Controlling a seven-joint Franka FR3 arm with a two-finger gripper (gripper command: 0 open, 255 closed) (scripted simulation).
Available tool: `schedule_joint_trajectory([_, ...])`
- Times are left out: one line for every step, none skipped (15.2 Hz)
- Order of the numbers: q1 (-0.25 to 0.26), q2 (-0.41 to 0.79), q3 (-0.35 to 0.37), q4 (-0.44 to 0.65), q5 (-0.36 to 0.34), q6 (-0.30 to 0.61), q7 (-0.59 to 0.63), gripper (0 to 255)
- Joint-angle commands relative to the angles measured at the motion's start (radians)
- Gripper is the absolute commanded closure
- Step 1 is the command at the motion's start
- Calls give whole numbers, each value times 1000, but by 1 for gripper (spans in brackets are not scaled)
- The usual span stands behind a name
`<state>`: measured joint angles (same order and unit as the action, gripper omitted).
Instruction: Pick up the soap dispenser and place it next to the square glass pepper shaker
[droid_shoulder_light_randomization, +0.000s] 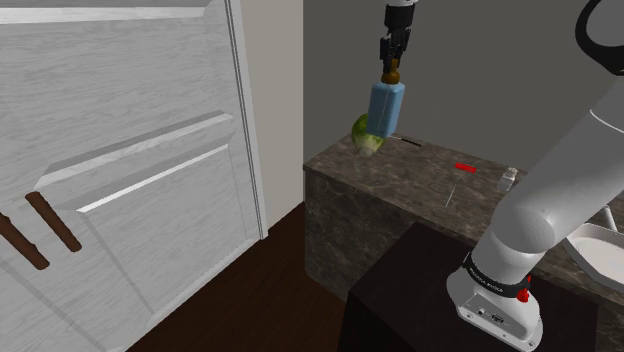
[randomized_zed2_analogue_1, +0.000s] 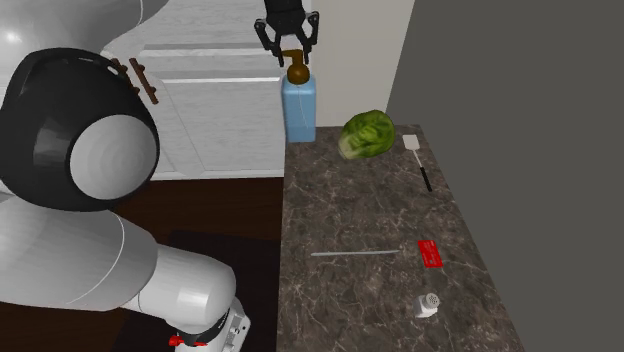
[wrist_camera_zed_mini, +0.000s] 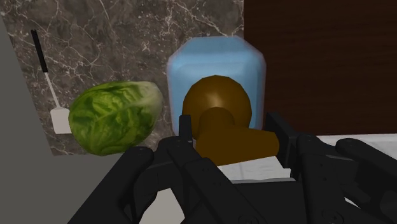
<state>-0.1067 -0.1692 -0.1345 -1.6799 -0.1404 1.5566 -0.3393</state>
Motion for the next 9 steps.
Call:
schedule_joint_trajectory([1, 8, 1, 38, 1, -29, -3, 255])
schedule_joint_trajectory([1, 14, 1, 58, 2, -44, -5, 255])
schedule_joint_trajectory([1, 19, 1, 78, 2, -58, -7, 255])
schedule_joint_trajectory([1, 25, 1, 99, 3, -73, -9, 255])
schedule_joint_trajectory([1, 32, 1, 120, 4, -88, -11, 255])
schedule_joint_trajectory([1, 38, 0, 141, 4, -102, -13, 255])
schedule_joint_trajectory([1, 45, 0, 163, 5, -117, -16, 255])
schedule_joint_trajectory([1, 52, 0, 186, 6, -133, -18, 255])
schedule_joint_trajectory([0, 60, 0, 209, 6, -148, -20, 255])
